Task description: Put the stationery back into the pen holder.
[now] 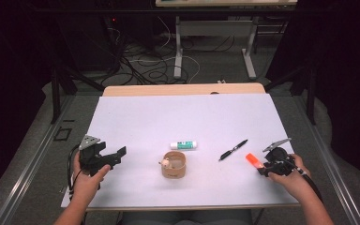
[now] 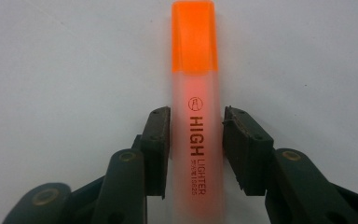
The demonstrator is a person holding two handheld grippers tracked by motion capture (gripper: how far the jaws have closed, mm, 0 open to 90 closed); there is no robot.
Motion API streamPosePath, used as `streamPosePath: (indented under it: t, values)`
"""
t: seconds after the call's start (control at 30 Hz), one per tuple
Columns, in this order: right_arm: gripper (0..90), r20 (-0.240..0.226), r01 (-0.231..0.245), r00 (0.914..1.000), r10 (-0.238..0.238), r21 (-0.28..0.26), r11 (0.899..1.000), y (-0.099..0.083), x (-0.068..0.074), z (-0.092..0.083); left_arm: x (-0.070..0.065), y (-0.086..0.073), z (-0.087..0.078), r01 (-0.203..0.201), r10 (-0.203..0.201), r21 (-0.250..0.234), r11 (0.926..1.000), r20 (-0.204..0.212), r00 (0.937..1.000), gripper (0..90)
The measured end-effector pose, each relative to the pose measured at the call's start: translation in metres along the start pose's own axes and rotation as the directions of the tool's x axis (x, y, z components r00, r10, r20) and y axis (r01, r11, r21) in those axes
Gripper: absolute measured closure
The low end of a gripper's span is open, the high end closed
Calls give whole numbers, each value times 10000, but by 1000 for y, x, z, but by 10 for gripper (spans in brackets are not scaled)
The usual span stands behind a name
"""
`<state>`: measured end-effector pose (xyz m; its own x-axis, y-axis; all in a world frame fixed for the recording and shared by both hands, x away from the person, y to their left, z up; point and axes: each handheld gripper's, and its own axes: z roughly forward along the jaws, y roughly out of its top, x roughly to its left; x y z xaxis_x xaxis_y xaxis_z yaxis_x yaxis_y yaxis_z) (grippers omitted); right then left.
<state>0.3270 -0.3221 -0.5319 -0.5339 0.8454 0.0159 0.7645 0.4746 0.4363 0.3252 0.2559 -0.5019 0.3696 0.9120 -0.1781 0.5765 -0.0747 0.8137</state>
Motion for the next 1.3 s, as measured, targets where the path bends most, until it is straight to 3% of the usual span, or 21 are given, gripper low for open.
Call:
streamPosePath:
  t: [0.1, 0.2, 0.23, 0.3, 0.63, 0.67, 0.73, 0.9, 0.93, 1.0, 1.3]
  values:
    - [639, -224, -15, 9997, 10, -214, 9998, 0, 0, 1, 0, 0, 0, 7, -7, 3, 10000, 3, 10000, 108]
    - [656, -254, -133, 9996, 127, -240, 9996, -1, 1, 1, 0, 0, 0, 7, -7, 6, 10000, 6, 10000, 108]
    - [659, 25, 11, 10000, -11, -54, 10000, 0, 0, 0, 0, 0, 0, 11, -11, 4, 10000, 10, 10000, 108]
    - [662, -267, -106, 9996, 101, -188, 9998, -1, 1, 1, 0, 0, 0, -3, 3, 10, 10000, 8, 10000, 108]
    - [663, -293, -143, 9995, 134, -328, 9994, -1, 1, 2, 0, 0, 0, -7, 7, 4, 10000, -10, 10000, 109]
    - [664, 8, 4, 10000, -4, -38, 10000, 0, 0, 0, 0, 0, 0, -12, 12, 4, 10000, -6, 10000, 109]
    - [664, -218, -15, 9998, 15, -2, 10000, 0, -1, -1, 0, 0, 0, -17, 17, 15, 10000, -9, 10000, 109]
    - [665, -185, -62, 9998, 61, -46, 10000, -1, 0, -1, 0, 0, 0, -39, 39, 15, 10000, -14, 10000, 109]
    - [665, 13, -199, 9998, 200, -37, 9998, 0, 1, 0, 0, 0, 0, -33, 33, 14, 10000, -14, 10000, 109]
    - [665, -133, -11, 9999, 11, -12, 10000, -1, 0, -3, 0, 0, 0, -24, 25, 4, 10000, -28, 10000, 109]
    - [665, -220, -171, 9996, 154, -797, 9967, 4, 6, -8, -2, 0, 0, -20, 20, 7, 10000, -18, 10000, 110]
